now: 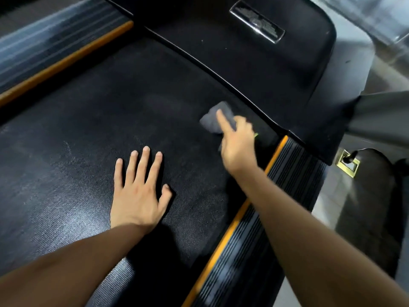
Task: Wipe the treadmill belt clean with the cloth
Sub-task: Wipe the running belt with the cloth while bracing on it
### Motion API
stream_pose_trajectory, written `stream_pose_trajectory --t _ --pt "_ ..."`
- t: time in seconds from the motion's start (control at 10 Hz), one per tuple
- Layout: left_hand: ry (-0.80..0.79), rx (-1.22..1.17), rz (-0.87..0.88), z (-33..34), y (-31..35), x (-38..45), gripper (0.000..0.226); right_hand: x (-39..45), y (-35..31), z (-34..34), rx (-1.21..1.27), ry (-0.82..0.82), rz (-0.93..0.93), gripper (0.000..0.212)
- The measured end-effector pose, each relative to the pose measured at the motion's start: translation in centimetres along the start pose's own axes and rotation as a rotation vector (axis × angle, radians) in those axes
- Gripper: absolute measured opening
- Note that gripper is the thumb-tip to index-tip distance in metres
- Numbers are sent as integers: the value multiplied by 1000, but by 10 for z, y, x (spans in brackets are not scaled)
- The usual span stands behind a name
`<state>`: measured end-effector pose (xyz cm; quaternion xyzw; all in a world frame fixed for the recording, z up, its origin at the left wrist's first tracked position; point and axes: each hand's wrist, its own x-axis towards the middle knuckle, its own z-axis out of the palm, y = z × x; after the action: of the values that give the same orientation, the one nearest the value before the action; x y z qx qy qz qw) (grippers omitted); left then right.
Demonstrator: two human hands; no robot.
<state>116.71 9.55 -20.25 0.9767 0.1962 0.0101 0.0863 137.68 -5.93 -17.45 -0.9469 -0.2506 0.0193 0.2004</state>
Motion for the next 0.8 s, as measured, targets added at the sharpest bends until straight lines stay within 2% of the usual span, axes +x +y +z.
stream_pose_trajectory --t 0.1,0.2,0.3,0.4,0.5,0.6,0.7,0.8 --pt "3 -5 -1 -1 1 0 76 -55 -21 6 98 -117 -190 59" --pt "4 -20 1 -2 2 1 76 -37 12 -11 36 -89 -407 61" --pt "18 -35 -1 -3 3 2 75 -6 46 -11 -79 44 -293 58" --pt "15 -26 2 -3 4 1 75 22 62 -16 -91 109 -45 56" --pt "19 -12 -2 -2 2 1 75 6 35 -7 -150 118 39 61" --pt "22 -10 -2 -2 2 0 75 -50 -9 2 -108 32 -112 62" --pt "24 -13 1 -3 2 1 75 -67 -7 -6 -147 -73 -394 62" --pt "23 -16 4 -4 4 0 75 -34 39 -30 -359 -11 -454 67"
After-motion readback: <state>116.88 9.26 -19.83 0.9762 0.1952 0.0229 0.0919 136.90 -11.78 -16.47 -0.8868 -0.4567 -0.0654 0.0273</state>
